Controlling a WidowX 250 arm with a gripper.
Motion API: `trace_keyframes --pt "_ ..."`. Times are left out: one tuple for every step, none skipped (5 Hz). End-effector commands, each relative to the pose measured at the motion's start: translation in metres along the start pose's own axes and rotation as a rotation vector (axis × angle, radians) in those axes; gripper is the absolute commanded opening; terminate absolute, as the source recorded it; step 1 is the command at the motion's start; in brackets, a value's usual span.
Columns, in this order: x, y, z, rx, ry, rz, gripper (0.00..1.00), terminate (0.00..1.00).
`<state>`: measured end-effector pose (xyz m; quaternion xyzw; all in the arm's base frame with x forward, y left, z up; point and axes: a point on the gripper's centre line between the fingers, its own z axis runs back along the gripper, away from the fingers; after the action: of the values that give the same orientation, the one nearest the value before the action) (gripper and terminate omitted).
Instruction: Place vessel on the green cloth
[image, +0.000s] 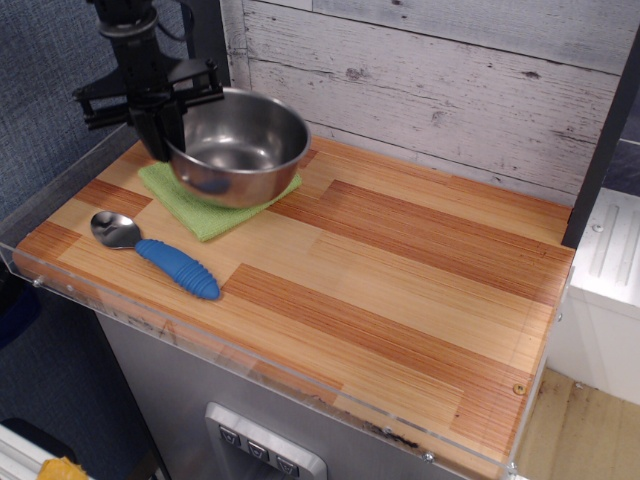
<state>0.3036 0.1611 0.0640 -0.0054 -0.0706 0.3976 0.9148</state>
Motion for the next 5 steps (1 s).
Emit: trace_keyframes --pt "0.000 0.025 0.002 0.003 -0.001 0.058 0.00 0.00" --pt "0.006 0.026 -0.004 -0.003 0.012 0.102 0.00 0.00" --pt "0.003 0.034 -0.011 0.032 0.037 0.201 1.00 0.00" --pt "-0.002 0.038 -0.011 0.069 0.034 0.263 1.00 0.00" --pt "-0.003 0.034 -0.010 0.078 0.042 0.237 1.00 0.00"
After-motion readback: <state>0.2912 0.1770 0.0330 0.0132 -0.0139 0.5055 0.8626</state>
